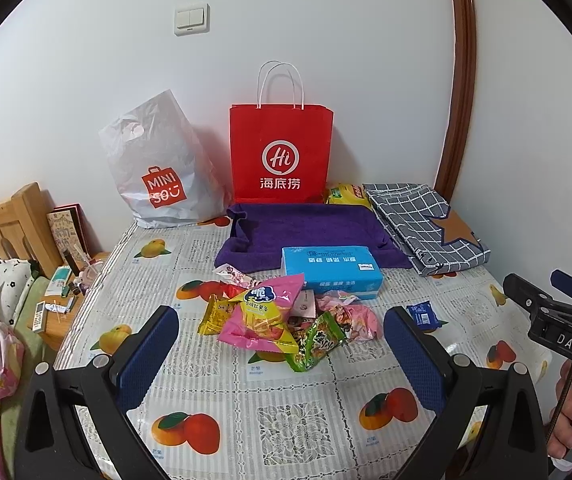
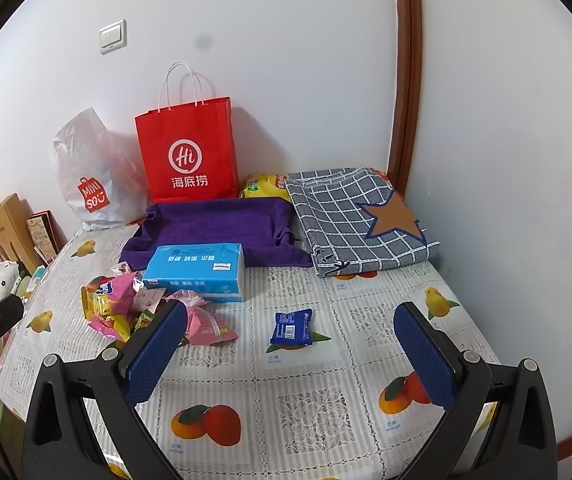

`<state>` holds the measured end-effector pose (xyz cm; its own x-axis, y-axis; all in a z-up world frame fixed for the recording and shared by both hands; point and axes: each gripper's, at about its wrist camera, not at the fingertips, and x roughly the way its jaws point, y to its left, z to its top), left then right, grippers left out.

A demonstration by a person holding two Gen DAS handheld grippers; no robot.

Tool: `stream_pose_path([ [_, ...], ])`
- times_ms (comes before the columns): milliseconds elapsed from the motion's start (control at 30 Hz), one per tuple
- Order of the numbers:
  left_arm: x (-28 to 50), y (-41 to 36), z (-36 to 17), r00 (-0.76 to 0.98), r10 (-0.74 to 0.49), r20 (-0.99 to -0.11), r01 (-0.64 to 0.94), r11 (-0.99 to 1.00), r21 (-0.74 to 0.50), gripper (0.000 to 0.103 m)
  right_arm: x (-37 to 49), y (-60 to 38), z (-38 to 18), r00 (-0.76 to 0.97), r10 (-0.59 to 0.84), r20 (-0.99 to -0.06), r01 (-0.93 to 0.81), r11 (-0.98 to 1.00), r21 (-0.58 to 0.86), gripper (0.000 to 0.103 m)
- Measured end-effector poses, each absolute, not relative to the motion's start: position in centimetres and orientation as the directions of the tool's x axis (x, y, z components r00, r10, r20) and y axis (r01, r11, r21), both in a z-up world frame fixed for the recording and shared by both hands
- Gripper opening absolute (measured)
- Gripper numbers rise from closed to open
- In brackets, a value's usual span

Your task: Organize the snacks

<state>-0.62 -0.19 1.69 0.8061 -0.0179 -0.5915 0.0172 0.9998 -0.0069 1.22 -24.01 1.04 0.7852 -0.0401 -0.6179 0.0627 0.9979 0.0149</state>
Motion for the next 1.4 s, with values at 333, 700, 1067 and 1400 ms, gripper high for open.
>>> stream_pose_path([
  [333,-0.6,-0.1,1.7,0.806,-0.02,-0.591,0.019,1.0,-0.009,0.103,1.0,-24.2,0.9,0.788,-0.039,-0.614,0.067,0.997,0.023,0.102],
  [700,-0.7,-0.1,1.7,0.808,-0.022,-0.589,0.019,1.0,-0.01,0.103,0.4,-24.2,1.1,0.796,-0.034,-0.604,0.065,0.997,0.029,0.102],
  [1067,-0.7,-0.2,1.8,0.813,-0.036,-0.581,0.027,0.999,-0.025,0.103,0.5,-24.1,1.0,0.799,-0.027,-0.6,0.056,0.998,0.028,0.102],
  [1400,1.4,0.7,-0.7,0.797,-0.042,-0.603,0.014,0.999,-0.051,0.102,2.7,-24.7,-1.6,0.793,-0.047,-0.607,0.064,0.998,0.006,0.102],
])
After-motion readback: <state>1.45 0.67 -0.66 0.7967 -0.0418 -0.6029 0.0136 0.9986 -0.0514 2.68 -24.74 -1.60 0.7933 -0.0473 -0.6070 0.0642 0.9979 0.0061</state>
